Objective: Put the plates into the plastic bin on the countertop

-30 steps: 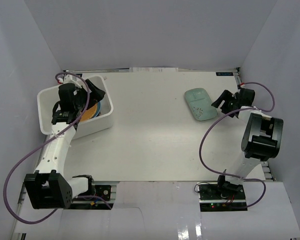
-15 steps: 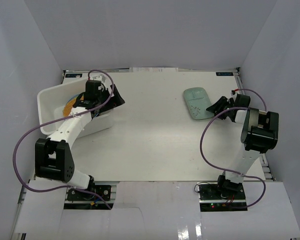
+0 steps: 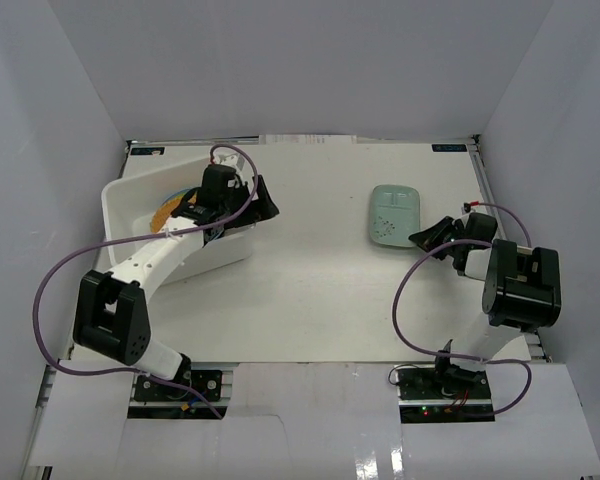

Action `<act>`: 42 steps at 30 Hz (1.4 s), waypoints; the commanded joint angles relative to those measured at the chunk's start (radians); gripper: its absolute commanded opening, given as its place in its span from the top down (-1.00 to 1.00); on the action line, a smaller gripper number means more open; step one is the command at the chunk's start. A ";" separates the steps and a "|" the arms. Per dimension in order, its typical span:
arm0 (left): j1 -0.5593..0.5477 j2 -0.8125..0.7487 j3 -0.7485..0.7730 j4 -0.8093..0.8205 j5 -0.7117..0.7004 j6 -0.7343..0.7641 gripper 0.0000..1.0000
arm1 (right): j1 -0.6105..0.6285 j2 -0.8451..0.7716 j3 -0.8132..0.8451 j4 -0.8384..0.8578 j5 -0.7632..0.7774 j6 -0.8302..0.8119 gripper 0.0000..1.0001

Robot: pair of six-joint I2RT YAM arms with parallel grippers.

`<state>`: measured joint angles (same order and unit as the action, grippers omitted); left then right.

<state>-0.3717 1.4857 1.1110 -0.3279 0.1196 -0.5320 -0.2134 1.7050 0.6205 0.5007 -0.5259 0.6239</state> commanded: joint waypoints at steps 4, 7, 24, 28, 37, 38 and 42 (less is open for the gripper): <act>-0.168 0.053 0.128 0.055 0.048 -0.043 -0.96 | 0.012 -0.256 -0.085 0.153 -0.058 0.103 0.84; -0.188 0.053 0.180 0.050 0.028 -0.040 -0.96 | 0.035 -0.373 -0.091 0.124 -0.060 0.097 0.84; -0.185 -0.349 0.363 0.059 -0.002 -0.036 -0.96 | 0.549 -0.546 0.290 -0.160 0.078 0.014 0.85; -0.187 -0.467 0.311 0.075 0.029 -0.037 -0.96 | 0.721 -0.389 0.541 -0.209 0.105 -0.029 0.85; -0.187 -0.579 0.283 0.058 0.106 0.010 -0.96 | 0.982 0.036 1.027 -0.433 0.210 -0.187 0.85; -0.187 -0.584 0.280 0.058 0.106 0.016 -0.96 | 0.996 0.106 1.111 -0.459 0.213 -0.196 0.84; -0.185 -0.610 0.256 0.047 0.084 0.052 -0.96 | 1.013 0.256 1.301 -0.579 0.179 -0.253 0.84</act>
<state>-0.5583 0.8967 1.3819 -0.2615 0.1963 -0.5205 0.8021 1.9228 1.7554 -0.0738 -0.3401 0.4244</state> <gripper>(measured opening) 0.980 0.111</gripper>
